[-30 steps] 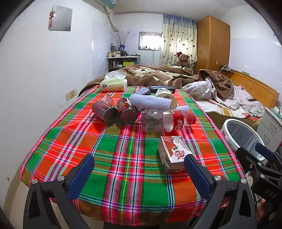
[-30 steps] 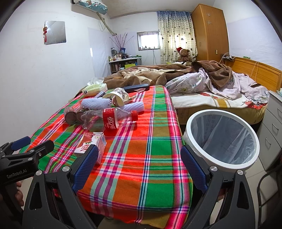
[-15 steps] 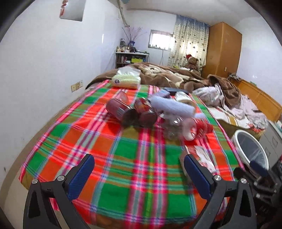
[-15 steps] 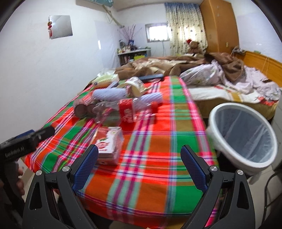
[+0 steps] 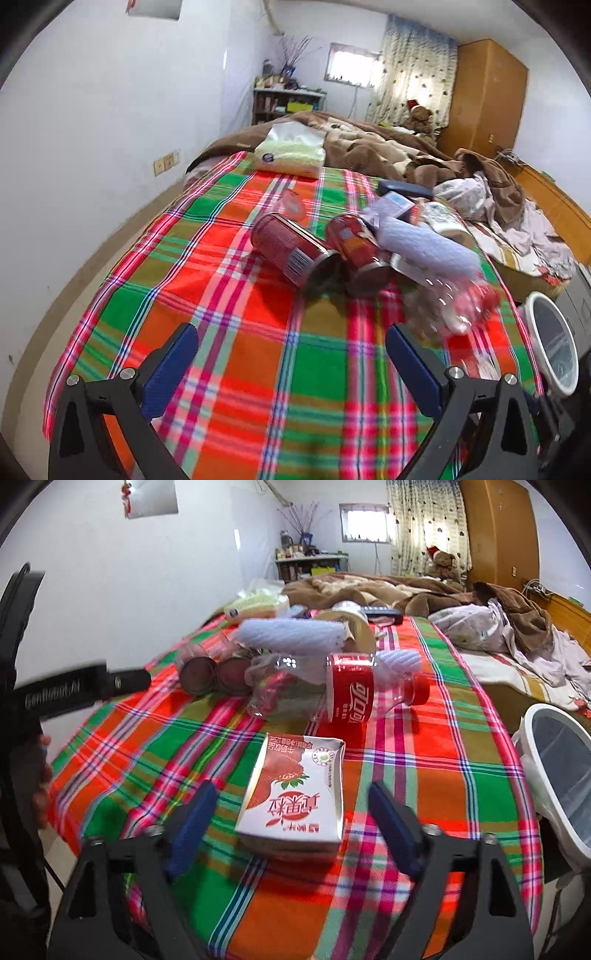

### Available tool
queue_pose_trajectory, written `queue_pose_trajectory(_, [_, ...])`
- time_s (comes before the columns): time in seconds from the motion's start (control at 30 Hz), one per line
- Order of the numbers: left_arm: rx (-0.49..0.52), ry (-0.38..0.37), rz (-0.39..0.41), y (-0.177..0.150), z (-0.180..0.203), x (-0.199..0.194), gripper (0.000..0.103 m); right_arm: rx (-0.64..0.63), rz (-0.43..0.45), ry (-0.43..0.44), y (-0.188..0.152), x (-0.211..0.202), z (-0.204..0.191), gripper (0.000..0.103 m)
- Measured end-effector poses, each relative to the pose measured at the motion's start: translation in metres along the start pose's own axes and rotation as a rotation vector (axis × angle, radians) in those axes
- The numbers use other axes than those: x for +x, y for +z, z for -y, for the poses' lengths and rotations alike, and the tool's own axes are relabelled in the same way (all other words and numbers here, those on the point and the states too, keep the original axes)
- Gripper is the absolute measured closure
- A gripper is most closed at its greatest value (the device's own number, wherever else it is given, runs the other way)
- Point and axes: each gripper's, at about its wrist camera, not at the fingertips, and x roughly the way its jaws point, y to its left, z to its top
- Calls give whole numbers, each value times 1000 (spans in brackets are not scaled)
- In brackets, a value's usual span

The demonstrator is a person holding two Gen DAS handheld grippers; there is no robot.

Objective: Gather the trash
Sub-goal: 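Grasp the red milk can with the left tool while the right tool grasps the juice carton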

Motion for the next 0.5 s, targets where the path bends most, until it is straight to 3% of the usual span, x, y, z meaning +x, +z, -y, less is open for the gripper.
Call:
queue_pose_trajectory(0.13, [-38, -7, -16, 17, -9, 21, 0, 14, -41, -16, 2, 9, 4, 43])
queue_pose_trajectory(0.5, [-122, -4, -68, 59, -18, 77, 0, 3, -26, -81, 6, 6, 10, 44])
